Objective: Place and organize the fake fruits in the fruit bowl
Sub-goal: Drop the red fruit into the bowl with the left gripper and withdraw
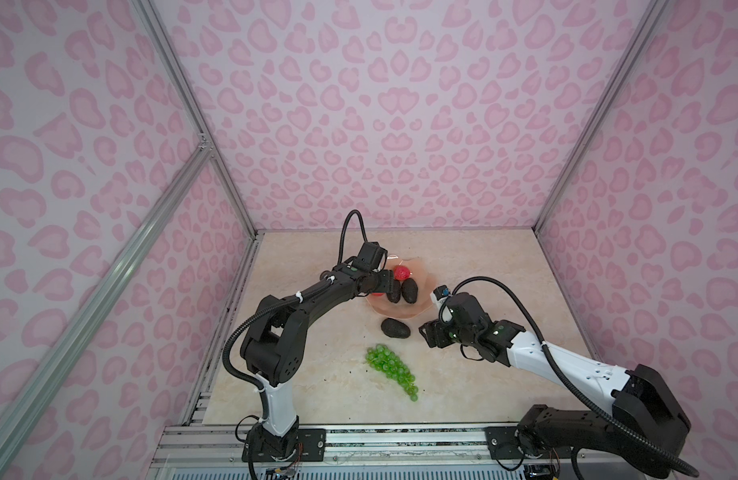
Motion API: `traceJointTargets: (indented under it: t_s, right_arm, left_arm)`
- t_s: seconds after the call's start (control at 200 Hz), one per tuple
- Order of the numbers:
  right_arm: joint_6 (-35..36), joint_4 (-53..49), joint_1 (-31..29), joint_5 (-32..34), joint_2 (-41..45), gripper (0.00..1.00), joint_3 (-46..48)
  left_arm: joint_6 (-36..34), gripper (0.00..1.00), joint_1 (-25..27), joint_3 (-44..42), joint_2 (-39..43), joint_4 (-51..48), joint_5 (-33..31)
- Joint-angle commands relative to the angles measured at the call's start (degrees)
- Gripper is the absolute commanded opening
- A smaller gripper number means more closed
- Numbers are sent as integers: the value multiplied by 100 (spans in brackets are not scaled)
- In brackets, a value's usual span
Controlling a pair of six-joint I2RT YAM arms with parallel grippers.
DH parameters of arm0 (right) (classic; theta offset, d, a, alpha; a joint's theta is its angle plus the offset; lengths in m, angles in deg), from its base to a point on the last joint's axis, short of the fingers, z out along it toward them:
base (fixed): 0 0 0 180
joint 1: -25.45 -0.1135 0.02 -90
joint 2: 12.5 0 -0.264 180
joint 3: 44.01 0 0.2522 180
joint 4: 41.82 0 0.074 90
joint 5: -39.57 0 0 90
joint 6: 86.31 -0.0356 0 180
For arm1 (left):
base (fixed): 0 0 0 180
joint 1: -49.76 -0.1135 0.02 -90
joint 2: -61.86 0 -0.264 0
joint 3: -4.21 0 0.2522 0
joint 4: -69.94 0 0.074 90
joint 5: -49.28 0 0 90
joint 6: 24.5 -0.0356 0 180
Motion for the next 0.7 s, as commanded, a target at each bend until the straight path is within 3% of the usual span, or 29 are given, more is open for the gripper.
traceJointTargets:
  t_s: [0.0,0.21,0.46,0.695]
  right_arm:
    - [135,438,-227,71,-321,81,22]
    - [497,938,-527,26,-1198,80,-207]
    - [714,1109,-562,40,-2012,79,-790]
    - [815,983,-595,5,-2650,74,-1275]
  left_arm:
    - [122,75,-15,128,-53,13,175]
    - [190,75,-205,-152,641,252,-5]
    - [189,79,-808,-1594,2813,962,-844]
    - [185,82,-974,-2885,4536,1126,-1813]
